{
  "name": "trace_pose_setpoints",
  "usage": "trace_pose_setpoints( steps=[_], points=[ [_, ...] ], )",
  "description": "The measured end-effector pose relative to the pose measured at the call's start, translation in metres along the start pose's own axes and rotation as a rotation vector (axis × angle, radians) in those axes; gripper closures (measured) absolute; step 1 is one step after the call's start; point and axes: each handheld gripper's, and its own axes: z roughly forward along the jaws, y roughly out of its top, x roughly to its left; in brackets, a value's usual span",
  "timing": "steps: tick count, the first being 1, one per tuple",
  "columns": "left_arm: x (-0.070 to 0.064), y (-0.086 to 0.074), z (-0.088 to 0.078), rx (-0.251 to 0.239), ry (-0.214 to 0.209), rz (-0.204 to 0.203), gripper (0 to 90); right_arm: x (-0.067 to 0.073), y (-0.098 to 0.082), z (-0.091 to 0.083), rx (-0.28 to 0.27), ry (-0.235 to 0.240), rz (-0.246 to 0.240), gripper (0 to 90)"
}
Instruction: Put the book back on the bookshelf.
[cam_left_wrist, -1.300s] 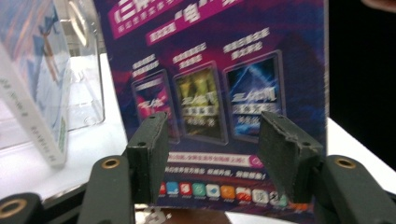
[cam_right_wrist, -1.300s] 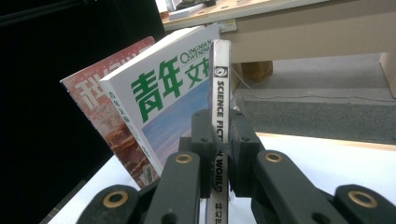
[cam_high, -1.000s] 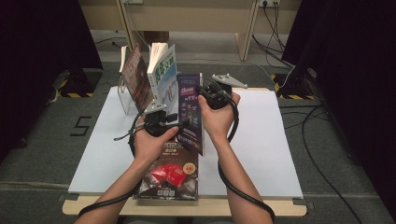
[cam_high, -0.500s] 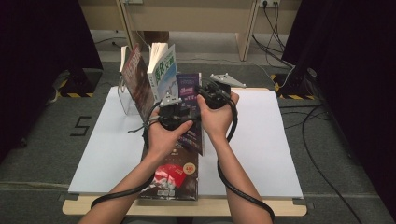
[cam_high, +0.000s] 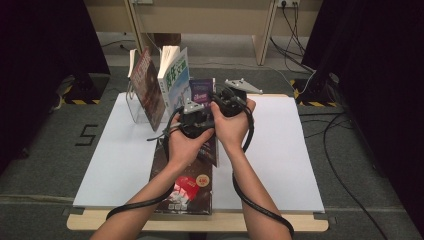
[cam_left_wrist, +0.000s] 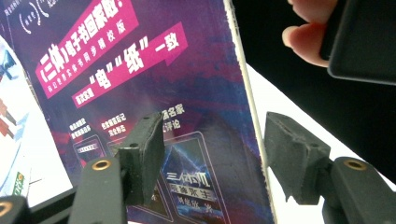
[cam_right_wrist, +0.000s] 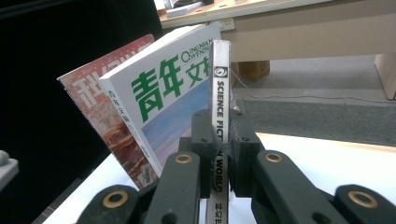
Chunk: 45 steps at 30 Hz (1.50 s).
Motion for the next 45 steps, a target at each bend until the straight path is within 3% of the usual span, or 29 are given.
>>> trace_pose_setpoints(
  steps=[6,11,15,19,23,28,32,36,42,43,45],
  points=[
    [-0.004,0.002,0.001,-0.01,0.042,0.02,40.5,0.003,0.0,-0.001,-0.001,-0.001,0.0,83.3],
    [-0.004,0.003,-0.001,0.012,0.042,-0.004,44.9,0.004,0.001,0.0,0.009,0.004,0.0,83.3],
    [-0.003,0.003,-0.004,0.026,0.041,-0.023,49.7,0.009,0.0,0.002,0.022,0.006,-0.032,83.2],
    [0.001,-0.002,-0.013,0.029,0.027,-0.062,58.5,0.015,-0.001,0.003,0.045,0.032,-0.049,81.6],
    [0.005,-0.005,-0.021,0.032,0.031,-0.045,63.9,0.022,-0.003,0.004,0.053,0.046,-0.076,79.4],
    [0.012,-0.008,-0.032,0.048,0.034,-0.054,67.6,0.032,-0.004,0.005,0.064,0.058,-0.111,76.9],
    [0.02,-0.013,-0.038,0.05,0.023,-0.079,72.8,0.041,-0.006,0.008,0.069,0.056,-0.162,72.9],
    [0.032,-0.019,-0.046,0.051,0.01,-0.109,81.0,0.047,-0.01,0.01,0.07,0.058,-0.179,67.7],
    [0.048,-0.027,-0.054,0.064,-0.029,-0.135,82.9,0.047,-0.01,0.012,0.095,0.118,-0.166,64.6],
    [0.052,-0.03,-0.055,0.063,-0.045,-0.145,82.9,0.046,-0.01,0.01,0.097,0.163,-0.16,60.7],
    [0.055,-0.031,-0.055,0.065,-0.053,-0.153,82.9,0.044,-0.009,0.007,0.088,0.19,-0.149,58.7]
  ],
)
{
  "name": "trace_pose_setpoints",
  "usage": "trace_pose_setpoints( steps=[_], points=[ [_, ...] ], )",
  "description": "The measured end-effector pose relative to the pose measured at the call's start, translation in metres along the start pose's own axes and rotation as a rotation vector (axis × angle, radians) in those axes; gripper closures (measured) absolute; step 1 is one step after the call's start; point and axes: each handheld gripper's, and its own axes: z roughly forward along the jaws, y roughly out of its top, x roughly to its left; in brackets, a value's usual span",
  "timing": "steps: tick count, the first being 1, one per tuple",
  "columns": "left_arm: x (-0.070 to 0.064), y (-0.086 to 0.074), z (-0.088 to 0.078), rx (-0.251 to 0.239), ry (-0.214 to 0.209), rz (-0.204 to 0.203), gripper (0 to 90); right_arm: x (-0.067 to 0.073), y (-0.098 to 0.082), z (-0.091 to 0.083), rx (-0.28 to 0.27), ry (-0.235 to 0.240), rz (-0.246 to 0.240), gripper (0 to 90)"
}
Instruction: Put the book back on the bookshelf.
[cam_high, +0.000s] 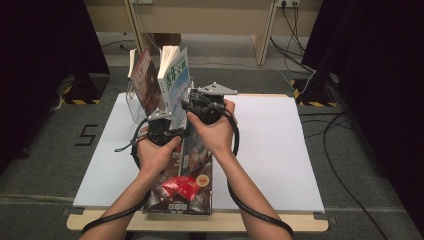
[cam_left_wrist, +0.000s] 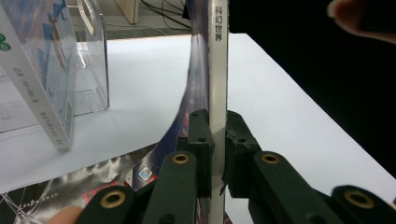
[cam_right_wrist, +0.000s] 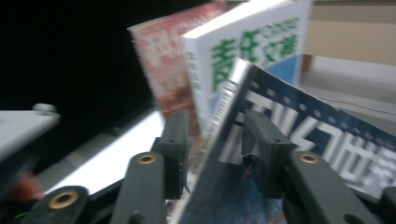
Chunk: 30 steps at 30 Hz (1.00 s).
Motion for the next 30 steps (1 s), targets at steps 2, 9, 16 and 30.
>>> trace_pose_setpoints(
  steps=[2,9,16,30],
  points=[
    [0.004,-0.002,-0.001,-0.007,-0.004,-0.005,82.9,-0.003,-0.003,-0.018,-0.129,0.006,-0.027,58.5],
    [0.012,-0.005,-0.011,-0.047,-0.026,0.005,83.0,-0.034,-0.012,-0.053,-0.156,-0.068,-0.011,58.0],
    [0.02,-0.006,-0.02,-0.063,-0.036,0.019,83.1,-0.084,-0.041,-0.075,-0.096,-0.172,0.05,58.0],
    [0.032,-0.004,-0.047,-0.115,-0.01,0.053,83.1,-0.133,-0.138,-0.091,0.057,-0.286,0.18,57.9]
  ],
)
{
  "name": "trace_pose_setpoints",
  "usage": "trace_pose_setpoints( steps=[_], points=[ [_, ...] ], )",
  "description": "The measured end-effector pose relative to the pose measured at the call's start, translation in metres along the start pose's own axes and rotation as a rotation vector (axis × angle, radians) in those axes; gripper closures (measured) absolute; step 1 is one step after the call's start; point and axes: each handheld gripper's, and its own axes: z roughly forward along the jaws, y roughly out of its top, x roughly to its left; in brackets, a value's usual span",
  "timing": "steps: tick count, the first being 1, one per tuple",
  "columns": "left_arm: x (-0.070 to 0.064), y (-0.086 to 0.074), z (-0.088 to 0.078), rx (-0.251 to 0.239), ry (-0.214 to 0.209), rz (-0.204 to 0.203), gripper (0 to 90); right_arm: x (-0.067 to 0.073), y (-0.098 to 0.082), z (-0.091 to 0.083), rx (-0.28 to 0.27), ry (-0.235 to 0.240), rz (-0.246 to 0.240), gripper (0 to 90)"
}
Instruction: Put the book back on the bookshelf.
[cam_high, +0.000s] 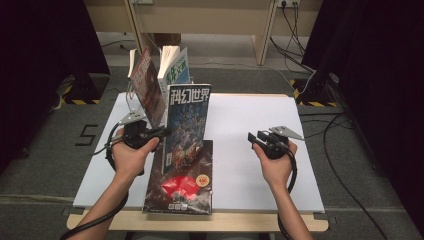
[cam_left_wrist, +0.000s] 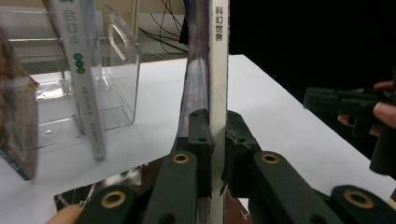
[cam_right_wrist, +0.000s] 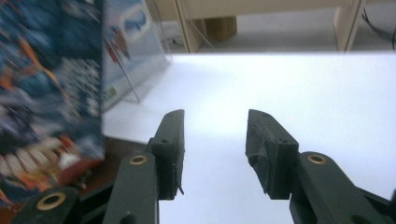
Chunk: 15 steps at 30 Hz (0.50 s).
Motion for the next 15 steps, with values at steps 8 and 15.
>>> trace_pose_setpoints(
  steps=[8,15],
  points=[
    [0.008,0.0,-0.016,-0.021,0.015,0.006,83.1,-0.021,-0.032,-0.002,0.032,-0.05,0.045,58.2],
    [0.016,-0.004,-0.029,-0.028,0.022,-0.004,83.1,-0.035,-0.044,-0.005,0.054,-0.089,0.057,58.2]
  ],
)
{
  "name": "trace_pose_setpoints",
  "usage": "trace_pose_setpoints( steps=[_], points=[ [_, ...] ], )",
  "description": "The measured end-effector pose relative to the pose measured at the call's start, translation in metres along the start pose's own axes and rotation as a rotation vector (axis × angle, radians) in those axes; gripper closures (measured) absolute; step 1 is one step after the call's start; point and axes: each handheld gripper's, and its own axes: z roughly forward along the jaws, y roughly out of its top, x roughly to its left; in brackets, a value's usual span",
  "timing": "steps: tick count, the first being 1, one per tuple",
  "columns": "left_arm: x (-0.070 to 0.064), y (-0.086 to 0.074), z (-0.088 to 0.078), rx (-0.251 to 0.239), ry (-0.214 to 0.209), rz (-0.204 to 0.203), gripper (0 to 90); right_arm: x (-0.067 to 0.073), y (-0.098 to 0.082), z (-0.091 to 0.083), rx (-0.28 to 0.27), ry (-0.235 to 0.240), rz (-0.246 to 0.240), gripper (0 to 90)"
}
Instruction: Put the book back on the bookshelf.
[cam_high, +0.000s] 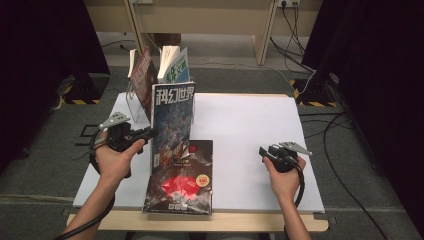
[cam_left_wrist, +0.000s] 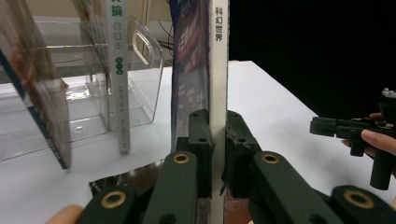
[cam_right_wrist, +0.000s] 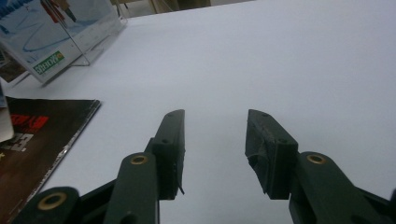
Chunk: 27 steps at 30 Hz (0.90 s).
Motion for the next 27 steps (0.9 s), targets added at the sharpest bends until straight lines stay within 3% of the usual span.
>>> trace_pose_setpoints(
  steps=[11,16,27],
  points=[
    [0.014,-0.007,-0.018,-0.014,0.036,-0.009,83.1,-0.005,-0.002,0.002,0.004,-0.011,0.01,58.2],
    [0.017,-0.009,-0.027,-0.013,0.057,0.008,83.1,-0.007,-0.003,0.004,0.008,-0.016,0.01,58.2],
    [0.028,-0.014,-0.041,-0.025,0.068,-0.031,83.1,-0.009,-0.004,0.005,0.006,-0.013,0.028,58.5]
  ],
)
